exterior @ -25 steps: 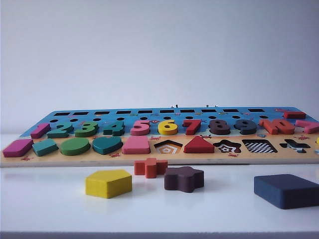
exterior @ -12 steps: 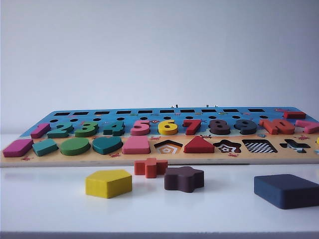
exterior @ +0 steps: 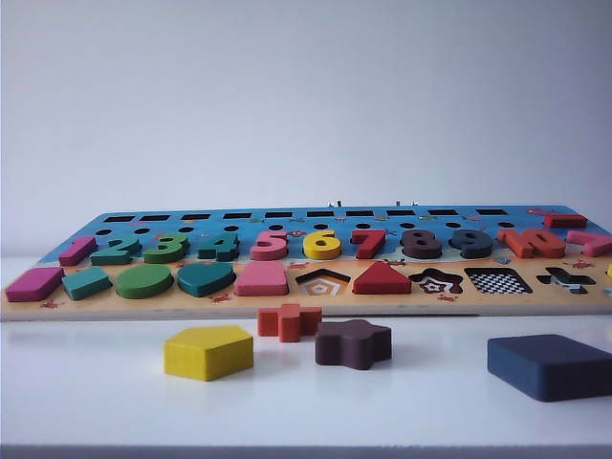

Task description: Insert the cube into the slot.

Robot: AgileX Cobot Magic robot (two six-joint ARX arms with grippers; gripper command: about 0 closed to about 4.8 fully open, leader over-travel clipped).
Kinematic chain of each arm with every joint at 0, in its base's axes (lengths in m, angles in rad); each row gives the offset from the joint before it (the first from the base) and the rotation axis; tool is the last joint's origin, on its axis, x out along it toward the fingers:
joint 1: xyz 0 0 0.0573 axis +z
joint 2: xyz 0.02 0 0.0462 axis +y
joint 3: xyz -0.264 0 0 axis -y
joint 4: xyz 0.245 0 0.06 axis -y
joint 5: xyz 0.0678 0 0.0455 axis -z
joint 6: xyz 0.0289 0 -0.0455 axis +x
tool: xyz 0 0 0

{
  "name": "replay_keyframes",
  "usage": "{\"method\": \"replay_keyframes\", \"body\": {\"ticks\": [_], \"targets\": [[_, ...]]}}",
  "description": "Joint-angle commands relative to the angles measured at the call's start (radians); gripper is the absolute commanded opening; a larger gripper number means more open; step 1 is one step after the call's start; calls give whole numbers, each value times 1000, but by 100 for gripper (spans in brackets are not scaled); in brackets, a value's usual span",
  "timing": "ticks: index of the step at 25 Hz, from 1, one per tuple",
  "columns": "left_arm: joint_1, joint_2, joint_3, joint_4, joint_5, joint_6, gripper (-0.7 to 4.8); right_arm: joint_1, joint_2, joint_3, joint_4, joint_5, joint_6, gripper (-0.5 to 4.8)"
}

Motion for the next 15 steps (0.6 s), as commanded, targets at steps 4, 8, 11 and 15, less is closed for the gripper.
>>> {"method": "replay_keyframes", "body": {"ticks": [4,8,11,15], "targets": [[2,2,4,21,8,1,7,144,157,3,75,121,127,311],[2,2,4,21,8,1,7,191,266,3,129,124,168,311],[2,2,4,21,8,1,7,192,284,3,161,116,213,310],[2,2,4,21,8,1,7,219,320,3,153,116,235,310]]}}
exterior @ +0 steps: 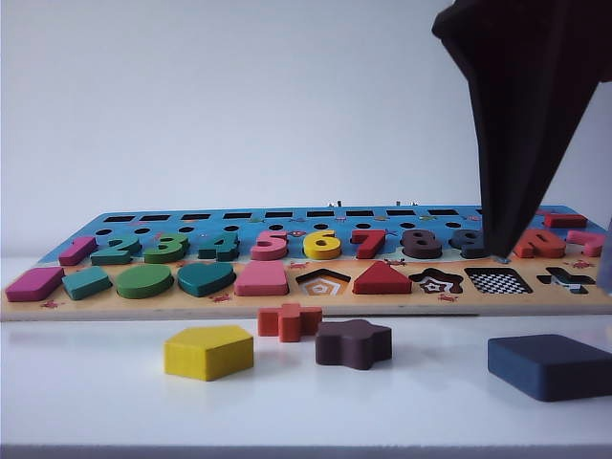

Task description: Insert the cube into the slot.

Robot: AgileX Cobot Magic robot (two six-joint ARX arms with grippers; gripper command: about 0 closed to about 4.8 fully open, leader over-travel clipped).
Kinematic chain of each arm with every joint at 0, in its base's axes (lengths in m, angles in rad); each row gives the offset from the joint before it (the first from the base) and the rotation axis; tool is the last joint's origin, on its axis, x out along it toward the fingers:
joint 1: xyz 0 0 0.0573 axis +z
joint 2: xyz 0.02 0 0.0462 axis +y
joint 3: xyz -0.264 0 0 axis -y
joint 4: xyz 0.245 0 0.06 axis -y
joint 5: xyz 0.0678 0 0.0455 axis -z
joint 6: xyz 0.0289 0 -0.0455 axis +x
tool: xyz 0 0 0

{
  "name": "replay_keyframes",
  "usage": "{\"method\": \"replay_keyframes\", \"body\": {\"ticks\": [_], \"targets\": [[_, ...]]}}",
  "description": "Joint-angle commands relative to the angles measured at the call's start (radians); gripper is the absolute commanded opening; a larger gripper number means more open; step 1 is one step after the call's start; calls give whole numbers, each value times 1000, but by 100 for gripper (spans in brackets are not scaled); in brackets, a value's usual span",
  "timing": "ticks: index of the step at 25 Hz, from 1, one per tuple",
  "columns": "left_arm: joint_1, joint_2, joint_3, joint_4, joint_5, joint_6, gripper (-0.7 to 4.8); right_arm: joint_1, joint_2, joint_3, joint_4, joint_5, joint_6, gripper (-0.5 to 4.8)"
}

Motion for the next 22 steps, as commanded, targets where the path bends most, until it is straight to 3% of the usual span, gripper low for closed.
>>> {"method": "replay_keyframes", "body": {"ticks": [1,15,22], "targets": [[2,2,4,21,8,1,7,18,21,3,2,0,13,310],[2,2,4,21,8,1,7,34,146,3,34,57,17,309],[2,2,4,21,8,1,7,34,148,3,35,61,17,254]]}}
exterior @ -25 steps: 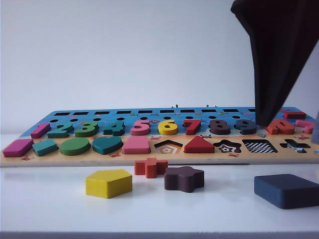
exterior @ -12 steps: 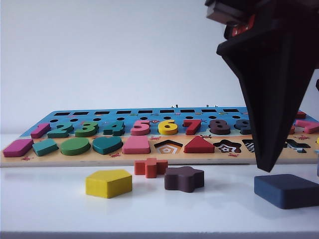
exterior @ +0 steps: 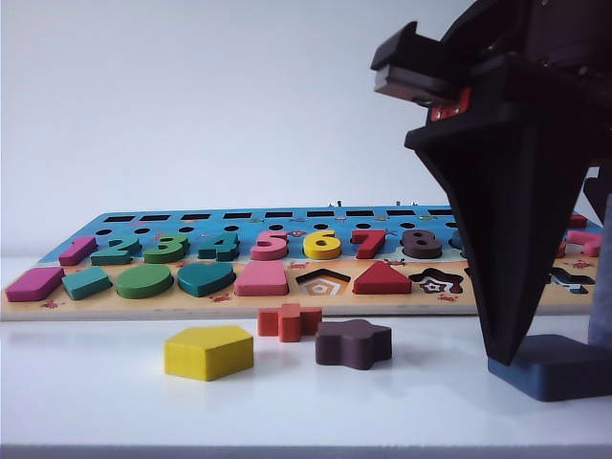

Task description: Insert the cube into the slot.

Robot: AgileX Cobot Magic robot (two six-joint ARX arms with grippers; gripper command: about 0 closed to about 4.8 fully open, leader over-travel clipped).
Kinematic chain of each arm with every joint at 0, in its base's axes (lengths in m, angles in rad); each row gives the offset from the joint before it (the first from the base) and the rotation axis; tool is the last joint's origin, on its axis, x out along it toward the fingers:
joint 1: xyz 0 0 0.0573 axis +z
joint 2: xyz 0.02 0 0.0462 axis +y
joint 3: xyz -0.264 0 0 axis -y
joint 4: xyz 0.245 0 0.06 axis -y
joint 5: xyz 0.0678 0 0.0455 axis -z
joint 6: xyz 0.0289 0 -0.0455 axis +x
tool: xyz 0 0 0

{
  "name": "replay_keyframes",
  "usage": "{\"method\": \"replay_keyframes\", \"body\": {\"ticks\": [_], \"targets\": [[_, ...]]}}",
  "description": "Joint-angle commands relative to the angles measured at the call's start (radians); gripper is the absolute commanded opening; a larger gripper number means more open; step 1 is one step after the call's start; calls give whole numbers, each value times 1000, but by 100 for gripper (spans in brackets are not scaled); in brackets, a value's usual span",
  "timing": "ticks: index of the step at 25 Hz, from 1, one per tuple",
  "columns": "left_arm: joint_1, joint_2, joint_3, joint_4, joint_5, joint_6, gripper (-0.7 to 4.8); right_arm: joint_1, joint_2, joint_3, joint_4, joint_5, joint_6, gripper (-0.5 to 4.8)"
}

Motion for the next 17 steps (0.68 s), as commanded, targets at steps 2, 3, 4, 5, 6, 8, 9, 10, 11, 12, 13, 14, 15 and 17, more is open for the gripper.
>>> {"method": "replay_keyframes", "body": {"ticks": [2,3,4,5,6,8,9,10,11,12,13,14,15,17], "targets": [[2,2,4,21,8,1,7,4,0,3,9,8,3,233],[2,2,4,21,8,1,7,4,0,3,9,9,3,224],[2,2,4,21,8,1,7,4,0,3,10,12,3,207],[2,2,4,21,8,1,7,4,0,3,9,14,3,196],[2,2,4,21,8,1,7,4,0,3,9,15,3,185],[2,2,4,21,8,1,7,4,0,3,9,19,3,173],[2,2,4,21,8,1,7,4,0,3,9,19,3,162],[2,2,4,21,8,1,7,4,0,3,9,21,3,153],[2,2,4,21,8,1,7,4,0,3,9,27,3,151],[2,2,4,21,8,1,7,4,0,4,9,27,3,151],[2,2,4,21,8,1,7,4,0,5,9,27,3,151],[2,2,4,21,8,1,7,3,0,8,9,27,2,151],[2,2,4,21,8,1,7,3,0,13,9,27,2,151],[2,2,4,21,8,1,7,3,-2,31,9,38,-2,151]]}}
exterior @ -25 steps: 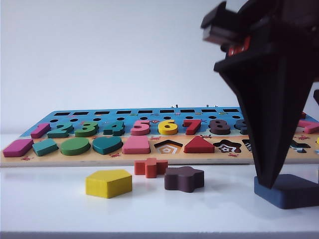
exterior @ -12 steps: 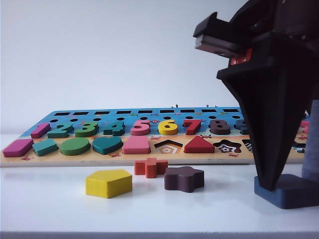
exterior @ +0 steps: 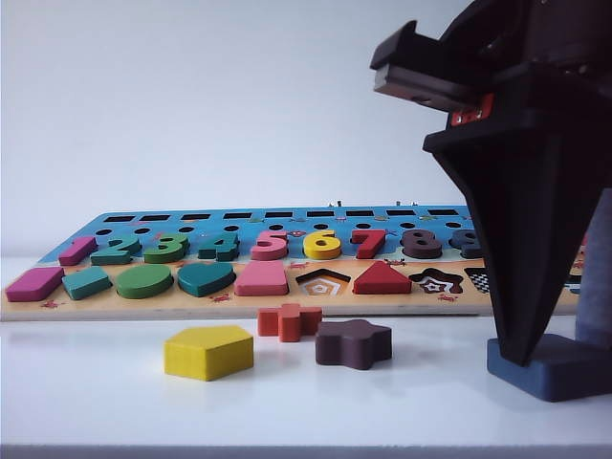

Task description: Insert the cube into the slot.

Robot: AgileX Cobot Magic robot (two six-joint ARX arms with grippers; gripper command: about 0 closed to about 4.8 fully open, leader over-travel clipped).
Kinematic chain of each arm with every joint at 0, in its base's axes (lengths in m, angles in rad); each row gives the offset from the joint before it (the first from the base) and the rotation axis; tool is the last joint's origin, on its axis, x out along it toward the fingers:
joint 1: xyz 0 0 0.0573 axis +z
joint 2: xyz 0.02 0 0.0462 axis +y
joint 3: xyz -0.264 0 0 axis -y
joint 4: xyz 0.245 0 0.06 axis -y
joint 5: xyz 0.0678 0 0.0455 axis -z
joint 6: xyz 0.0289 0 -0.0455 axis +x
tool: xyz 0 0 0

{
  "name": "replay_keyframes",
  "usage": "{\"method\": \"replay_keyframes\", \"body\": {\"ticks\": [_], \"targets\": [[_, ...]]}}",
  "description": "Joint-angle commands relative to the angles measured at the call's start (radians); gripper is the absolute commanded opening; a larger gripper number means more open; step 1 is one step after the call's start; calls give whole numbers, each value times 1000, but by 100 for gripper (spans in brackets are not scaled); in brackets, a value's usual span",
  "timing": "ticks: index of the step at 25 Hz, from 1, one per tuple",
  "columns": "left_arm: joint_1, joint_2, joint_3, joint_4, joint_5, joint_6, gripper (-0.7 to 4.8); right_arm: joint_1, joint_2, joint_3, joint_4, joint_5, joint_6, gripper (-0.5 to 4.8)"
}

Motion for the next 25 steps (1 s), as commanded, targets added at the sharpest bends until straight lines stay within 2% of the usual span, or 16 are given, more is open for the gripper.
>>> {"method": "replay_keyframes", "body": {"ticks": [1,3,6,9,12,21,25], "targets": [[2,2,4,21,8,1,7,2,-4,37,13,40,-5,151],[2,2,4,21,8,1,7,2,-11,79,12,87,-10,151],[2,2,4,21,8,1,7,0,-19,144,32,224,-5,151],[2,2,4,21,8,1,7,-21,-20,147,90,235,8,135],[2,2,4,21,8,1,7,-54,-18,147,95,282,44,89],[2,2,4,21,8,1,7,-156,-20,143,24,329,37,70],[2,2,4,21,8,1,7,-187,-15,143,52,323,16,57]]}}
